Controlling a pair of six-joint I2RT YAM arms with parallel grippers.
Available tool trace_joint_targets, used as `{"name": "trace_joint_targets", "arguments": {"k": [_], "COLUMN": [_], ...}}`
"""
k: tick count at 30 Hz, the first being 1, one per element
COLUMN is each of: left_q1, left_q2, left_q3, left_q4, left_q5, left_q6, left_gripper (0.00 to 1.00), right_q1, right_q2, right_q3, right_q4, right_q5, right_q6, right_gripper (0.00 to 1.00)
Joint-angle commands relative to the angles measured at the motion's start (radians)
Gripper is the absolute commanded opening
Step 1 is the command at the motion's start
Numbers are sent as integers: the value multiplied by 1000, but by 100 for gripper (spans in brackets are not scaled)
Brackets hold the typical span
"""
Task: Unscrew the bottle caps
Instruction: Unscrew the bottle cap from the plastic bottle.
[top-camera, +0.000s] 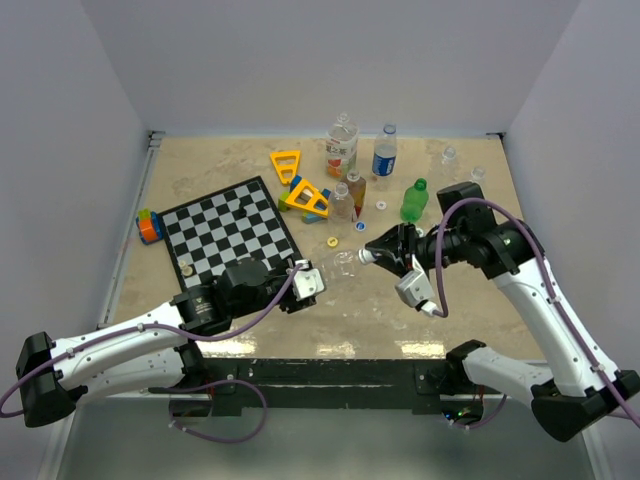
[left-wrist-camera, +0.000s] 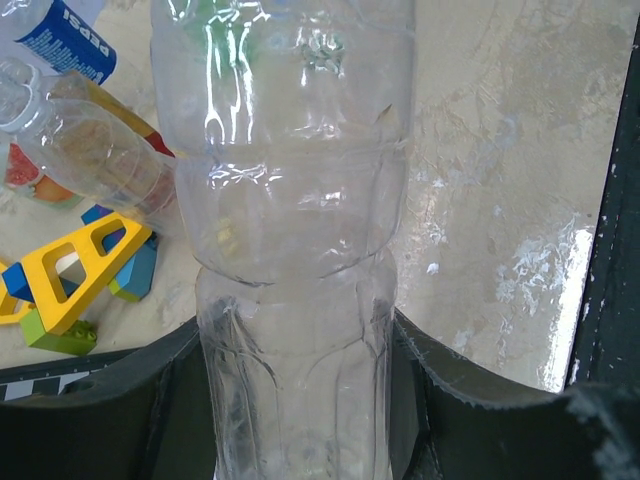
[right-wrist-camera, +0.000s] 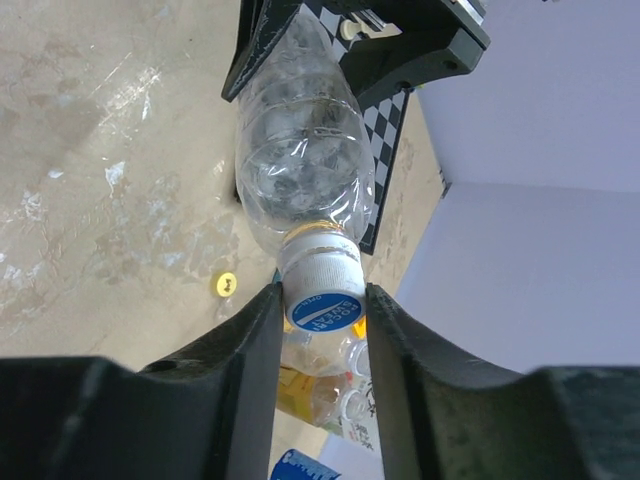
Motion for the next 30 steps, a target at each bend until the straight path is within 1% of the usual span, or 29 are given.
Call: {"name": "trace_joint_targets", "arguments": {"k": [1,4,7,10,13,17,19,23,25,28,29,30], "left_q1": [3,3,3,3,3,3,3,3,3,3,3,3], "left_q2": [1,-2,-3,-8,-6,-3,-2,-2,-3,-3,-2,-2], "left_q3": [7,7,9,9,9,9,9,10,12,13,13,13], "left_q4": [-21,-21,-21,-21,-21,-21,-19,-19,-22,-21,-22,-19], "left_q5": [-11,-11,-12,-16,-19,-23,-25,-35,-49,-60,-68,-75], "left_q6": [-27,-27,-28,-27,-27,-28,-30,-31,-34,-37,-37,-42], "left_gripper": [0,0,0,0,0,0,0,0,0,0,0,0], "right_q1": [-28,-50,-71,-82,-102,-117,-130,-145,-148,-153,-154,-154], "right_q2": [-48,-77,-114,-171,-221,-263,-271,-243,-205,-107,-67,-39], "right_q3": [14,6,-29,-66,-87,-78,-81,-81,-66,-44,-20,-5], "right_q4": [30,33,33,36,43,118,127,191,217,179,121,103], "right_q5": [-30,-32,-20,5,19,13,-18,-56,-67,-159,-183,-202], "right_q6": [63,121,183,265,373,700,782,998,1107,1146,1093,1085], "right_gripper": [46,60,65,67,68,70,70,71,75,82,84,86]}}
